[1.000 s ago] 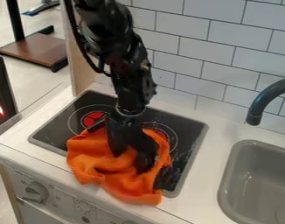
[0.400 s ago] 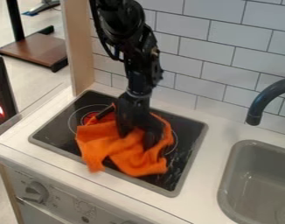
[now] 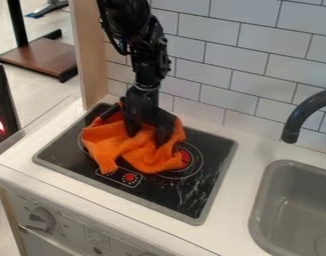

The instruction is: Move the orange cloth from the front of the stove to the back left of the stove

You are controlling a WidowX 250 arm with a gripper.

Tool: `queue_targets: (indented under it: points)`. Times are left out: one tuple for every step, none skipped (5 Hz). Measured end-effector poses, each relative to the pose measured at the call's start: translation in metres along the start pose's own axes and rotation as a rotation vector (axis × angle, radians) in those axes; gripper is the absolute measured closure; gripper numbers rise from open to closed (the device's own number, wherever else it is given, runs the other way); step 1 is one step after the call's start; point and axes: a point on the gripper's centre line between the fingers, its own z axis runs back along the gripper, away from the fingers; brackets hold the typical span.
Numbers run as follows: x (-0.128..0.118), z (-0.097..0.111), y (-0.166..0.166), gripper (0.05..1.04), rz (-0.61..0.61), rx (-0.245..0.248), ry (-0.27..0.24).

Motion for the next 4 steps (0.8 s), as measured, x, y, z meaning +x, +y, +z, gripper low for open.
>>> queue_targets:
  points:
    - [0.002, 0.001, -0.024, 0.083, 0.069, -0.006, 0.001]
    - [0.013, 0.0, -0.046, 0.083, 0.146, 0.006, -0.013]
    - [0.015, 0.0, -0.046, 0.083, 0.149, 0.025, -0.018]
    - [0.02, 0.003, -0.041, 0.083, 0.121, 0.061, -0.04]
